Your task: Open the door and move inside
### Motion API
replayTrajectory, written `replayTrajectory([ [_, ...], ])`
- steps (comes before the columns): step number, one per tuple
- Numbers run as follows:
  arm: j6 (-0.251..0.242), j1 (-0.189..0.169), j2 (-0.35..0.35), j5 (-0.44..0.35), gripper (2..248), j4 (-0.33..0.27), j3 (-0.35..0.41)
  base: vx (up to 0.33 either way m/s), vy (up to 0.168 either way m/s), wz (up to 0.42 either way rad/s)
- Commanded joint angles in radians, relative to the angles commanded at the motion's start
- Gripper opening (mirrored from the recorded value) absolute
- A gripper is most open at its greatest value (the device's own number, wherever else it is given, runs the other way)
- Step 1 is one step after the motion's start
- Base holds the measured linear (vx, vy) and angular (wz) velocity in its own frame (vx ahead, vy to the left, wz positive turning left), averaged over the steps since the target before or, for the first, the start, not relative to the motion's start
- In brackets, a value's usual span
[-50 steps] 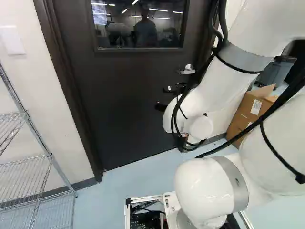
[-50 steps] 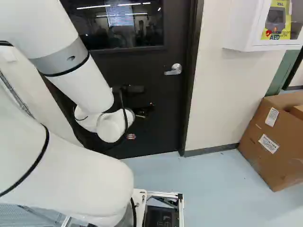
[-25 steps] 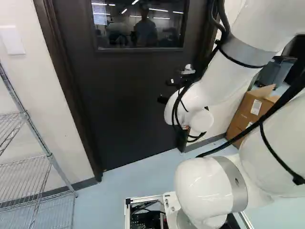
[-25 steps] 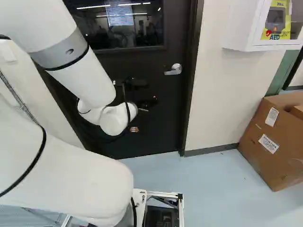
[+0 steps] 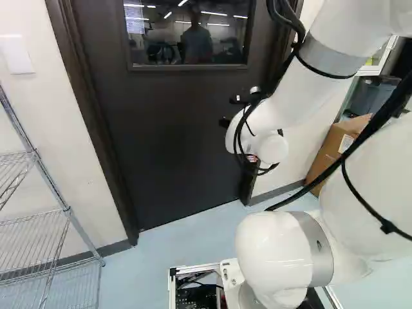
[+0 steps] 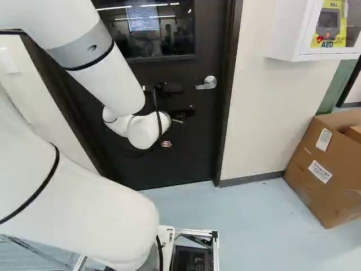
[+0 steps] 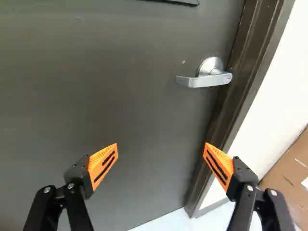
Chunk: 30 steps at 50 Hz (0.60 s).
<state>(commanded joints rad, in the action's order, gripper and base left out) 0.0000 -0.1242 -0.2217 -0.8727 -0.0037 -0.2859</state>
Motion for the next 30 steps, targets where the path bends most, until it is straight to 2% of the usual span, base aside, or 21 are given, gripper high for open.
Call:
replayTrajectory([
  [30,0.0,-0.069,0.081,0.0,247,-0.063,-0.145,0.0,0.0,0.0],
])
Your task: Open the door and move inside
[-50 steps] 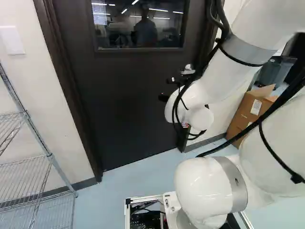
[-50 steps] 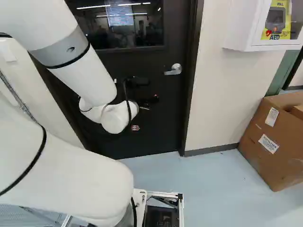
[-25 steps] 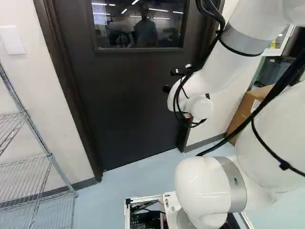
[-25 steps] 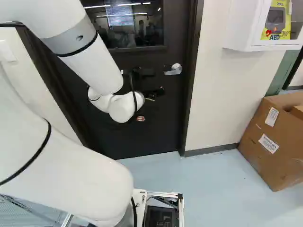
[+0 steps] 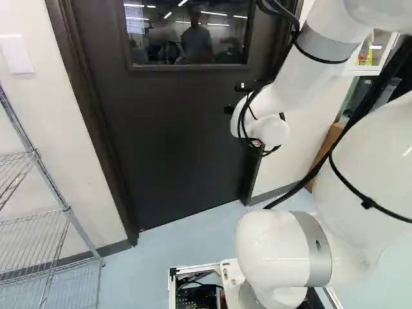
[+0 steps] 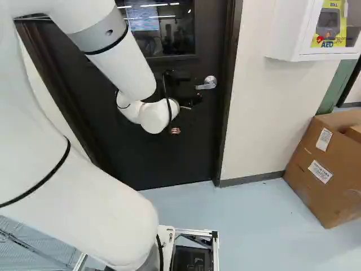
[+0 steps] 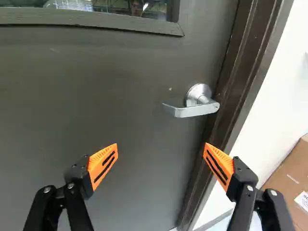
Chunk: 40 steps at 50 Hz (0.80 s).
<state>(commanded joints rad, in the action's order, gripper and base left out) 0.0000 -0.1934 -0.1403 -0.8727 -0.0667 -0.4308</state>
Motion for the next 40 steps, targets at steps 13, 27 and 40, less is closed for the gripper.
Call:
replayTrajectory([
  [13,0.0,-0.027,0.038,0.0,247,-0.053,-0.066,0.0,0.0,0.0],
  [27,0.0,-0.057,0.073,0.0,247,-0.135,-0.132,0.0,0.0,0.0],
  [40,0.0,-0.09,0.089,0.0,247,-0.238,-0.177,0.0,0.0,0.0],
])
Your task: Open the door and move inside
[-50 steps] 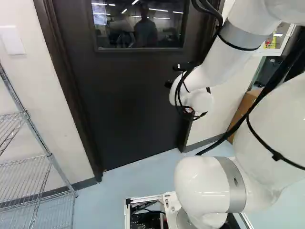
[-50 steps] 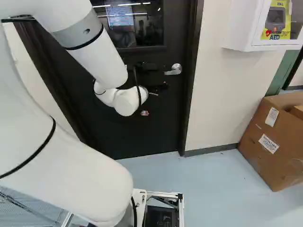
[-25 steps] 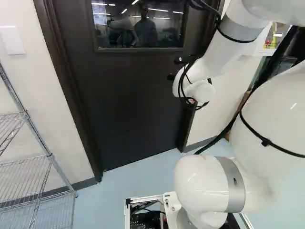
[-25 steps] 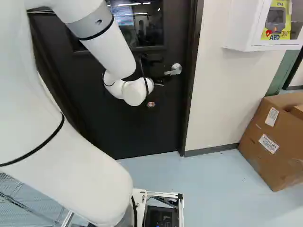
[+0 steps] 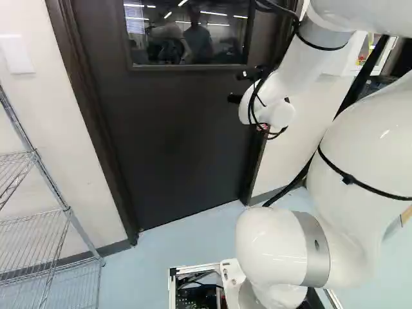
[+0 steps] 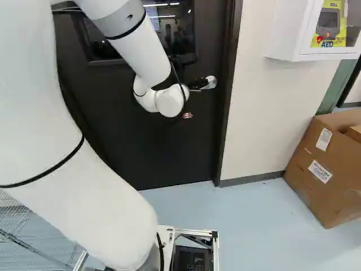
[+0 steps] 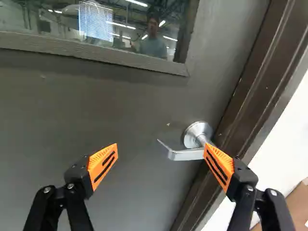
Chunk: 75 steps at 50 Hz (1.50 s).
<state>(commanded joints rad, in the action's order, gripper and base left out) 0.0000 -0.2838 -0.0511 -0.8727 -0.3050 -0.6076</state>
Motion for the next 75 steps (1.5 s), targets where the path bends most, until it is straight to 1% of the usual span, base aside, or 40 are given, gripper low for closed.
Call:
replayTrajectory([
  [16,0.0,-0.041,0.014,0.0,247,-0.132,-0.05,0.0,0.0,0.0],
  [29,0.0,-0.073,0.035,0.0,247,-0.221,-0.077,0.0,0.0,0.0],
  [37,0.0,-0.083,0.051,0.0,247,-0.273,-0.094,0.0,0.0,0.0],
  [45,0.0,-0.085,0.069,0.0,247,-0.317,-0.111,0.0,0.0,0.0],
  [56,0.0,-0.082,0.089,0.0,247,-0.35,-0.132,0.0,0.0,0.0],
  [75,0.0,-0.077,0.12,0.0,247,-0.355,-0.151,0.0,0.0,0.0],
])
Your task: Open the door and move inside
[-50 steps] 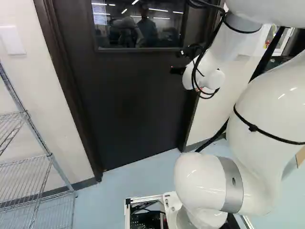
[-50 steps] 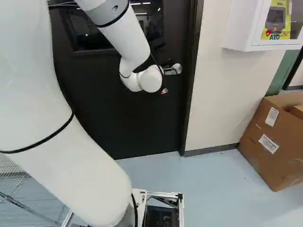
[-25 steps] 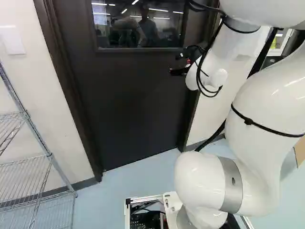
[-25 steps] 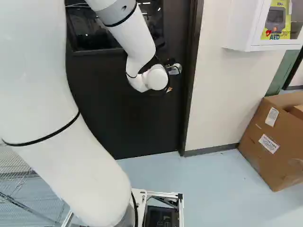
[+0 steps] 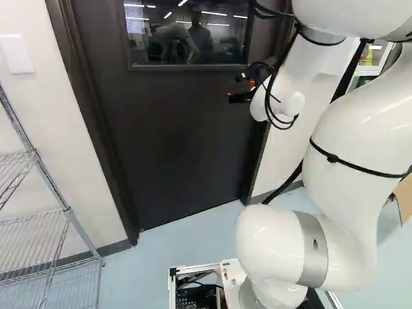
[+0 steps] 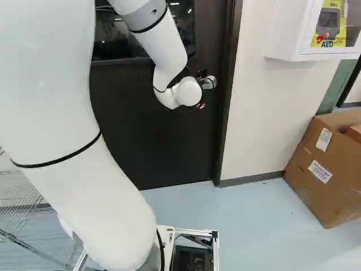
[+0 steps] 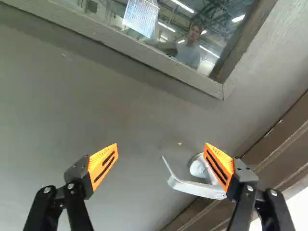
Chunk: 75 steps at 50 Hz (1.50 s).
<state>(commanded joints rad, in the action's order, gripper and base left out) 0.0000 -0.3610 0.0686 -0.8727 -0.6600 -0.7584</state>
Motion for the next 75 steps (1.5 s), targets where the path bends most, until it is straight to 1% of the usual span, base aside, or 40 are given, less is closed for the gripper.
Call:
replayTrajectory([
  [22,0.0,0.005,0.049,0.0,247,0.0,0.0,0.0,0.0,0.0],
  [59,0.0,0.023,0.115,0.0,247,0.0,0.018,0.0,0.0,0.0],
  [75,0.0,0.024,0.149,0.0,247,0.0,0.021,0.0,0.0,0.0],
])
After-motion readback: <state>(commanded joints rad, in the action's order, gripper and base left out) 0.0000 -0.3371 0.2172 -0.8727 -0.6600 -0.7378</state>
